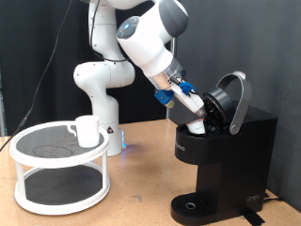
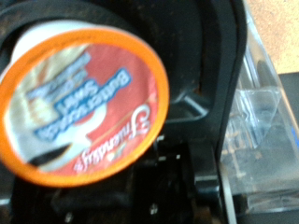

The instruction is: Make a cup of coffee with the keurig machine

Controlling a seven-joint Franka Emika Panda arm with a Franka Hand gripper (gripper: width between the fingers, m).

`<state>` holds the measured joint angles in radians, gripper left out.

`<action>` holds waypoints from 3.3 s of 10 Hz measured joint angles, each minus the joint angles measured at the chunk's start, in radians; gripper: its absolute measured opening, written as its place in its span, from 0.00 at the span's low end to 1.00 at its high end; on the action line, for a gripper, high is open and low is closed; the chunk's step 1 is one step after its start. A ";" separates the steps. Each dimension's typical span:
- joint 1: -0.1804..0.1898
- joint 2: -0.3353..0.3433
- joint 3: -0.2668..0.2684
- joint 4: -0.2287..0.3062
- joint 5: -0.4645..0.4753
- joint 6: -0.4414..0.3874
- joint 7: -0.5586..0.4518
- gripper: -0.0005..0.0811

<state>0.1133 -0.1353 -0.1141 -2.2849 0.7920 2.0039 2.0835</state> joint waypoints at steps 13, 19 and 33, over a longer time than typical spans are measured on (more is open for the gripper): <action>-0.025 -0.076 0.004 -0.075 0.080 0.036 -0.082 0.91; -0.029 -0.149 -0.063 -0.026 0.232 -0.083 -0.105 0.91; -0.023 -0.084 0.074 0.250 0.096 -0.031 0.128 0.91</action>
<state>0.0907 -0.2195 -0.0404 -2.0352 0.8876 1.9727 2.2111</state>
